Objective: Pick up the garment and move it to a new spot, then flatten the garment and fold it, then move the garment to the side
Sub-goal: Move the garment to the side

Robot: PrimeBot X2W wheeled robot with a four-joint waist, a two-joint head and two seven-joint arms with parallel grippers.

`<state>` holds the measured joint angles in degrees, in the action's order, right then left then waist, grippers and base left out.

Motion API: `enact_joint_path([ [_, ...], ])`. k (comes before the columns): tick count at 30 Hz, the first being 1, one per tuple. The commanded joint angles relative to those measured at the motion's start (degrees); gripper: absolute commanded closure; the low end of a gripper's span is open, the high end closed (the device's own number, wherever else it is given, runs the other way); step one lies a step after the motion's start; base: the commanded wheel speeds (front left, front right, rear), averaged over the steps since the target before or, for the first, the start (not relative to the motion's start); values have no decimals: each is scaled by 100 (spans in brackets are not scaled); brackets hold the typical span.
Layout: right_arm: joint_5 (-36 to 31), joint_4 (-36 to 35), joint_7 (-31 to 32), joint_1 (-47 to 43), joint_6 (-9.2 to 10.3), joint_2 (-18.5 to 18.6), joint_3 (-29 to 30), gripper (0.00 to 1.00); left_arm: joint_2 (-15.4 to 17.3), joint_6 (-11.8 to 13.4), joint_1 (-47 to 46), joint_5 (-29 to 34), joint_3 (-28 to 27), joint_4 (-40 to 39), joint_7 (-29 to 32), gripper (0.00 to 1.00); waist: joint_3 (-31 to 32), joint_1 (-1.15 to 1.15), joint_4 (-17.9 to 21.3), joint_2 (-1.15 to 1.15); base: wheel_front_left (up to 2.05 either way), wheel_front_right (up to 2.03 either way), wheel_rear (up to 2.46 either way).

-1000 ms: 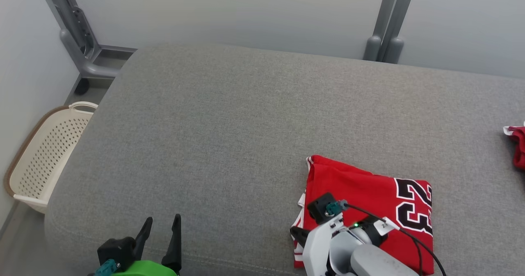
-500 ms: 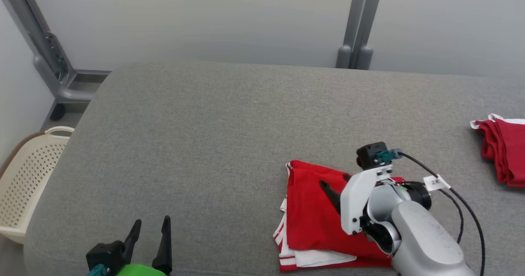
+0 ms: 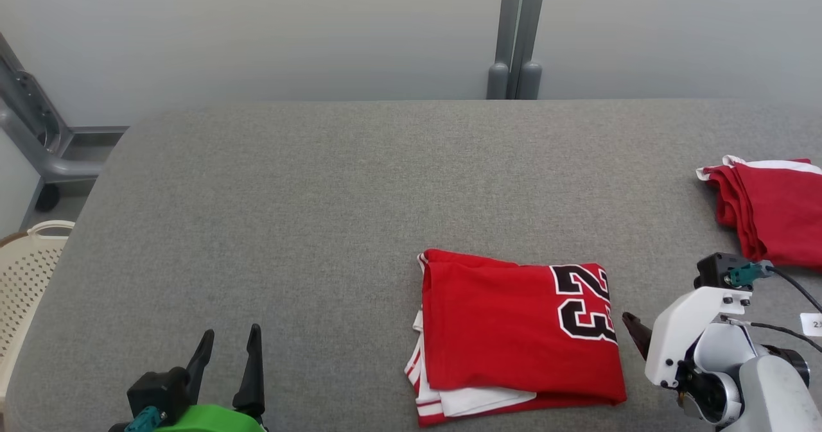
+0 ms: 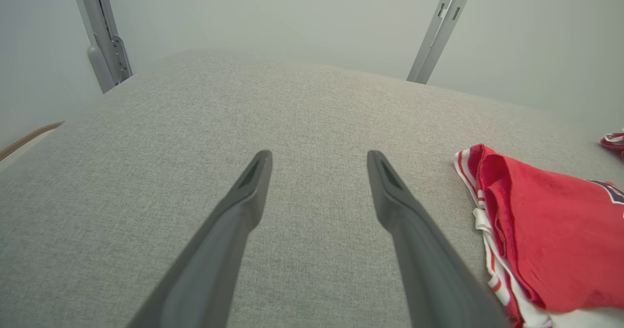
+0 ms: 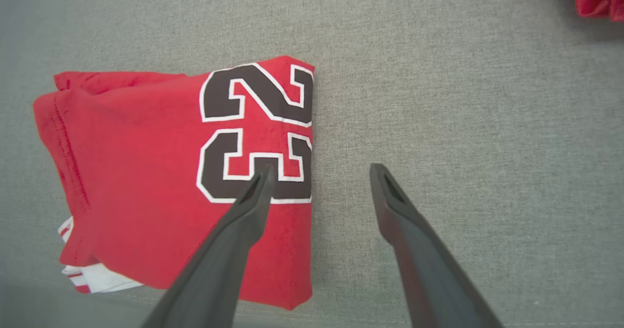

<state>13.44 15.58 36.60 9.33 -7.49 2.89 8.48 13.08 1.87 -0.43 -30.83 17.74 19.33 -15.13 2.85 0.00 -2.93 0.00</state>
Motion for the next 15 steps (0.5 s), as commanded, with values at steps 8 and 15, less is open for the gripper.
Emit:
enact_joint_path([
  [8, 246, 23, 30, -170, 1, 6, 235, 0, 111, 56, -200, 163, -19, -225, 15, 0, -174, 0, -38, 0, 0, 0, 0],
  [15, 437, 342, -115, 18, 1, 7, 122, 0, 196, 194, -305, 138, -86, -377, 124, 0, -387, 0, -165, 0, 0, 0, 0],
])
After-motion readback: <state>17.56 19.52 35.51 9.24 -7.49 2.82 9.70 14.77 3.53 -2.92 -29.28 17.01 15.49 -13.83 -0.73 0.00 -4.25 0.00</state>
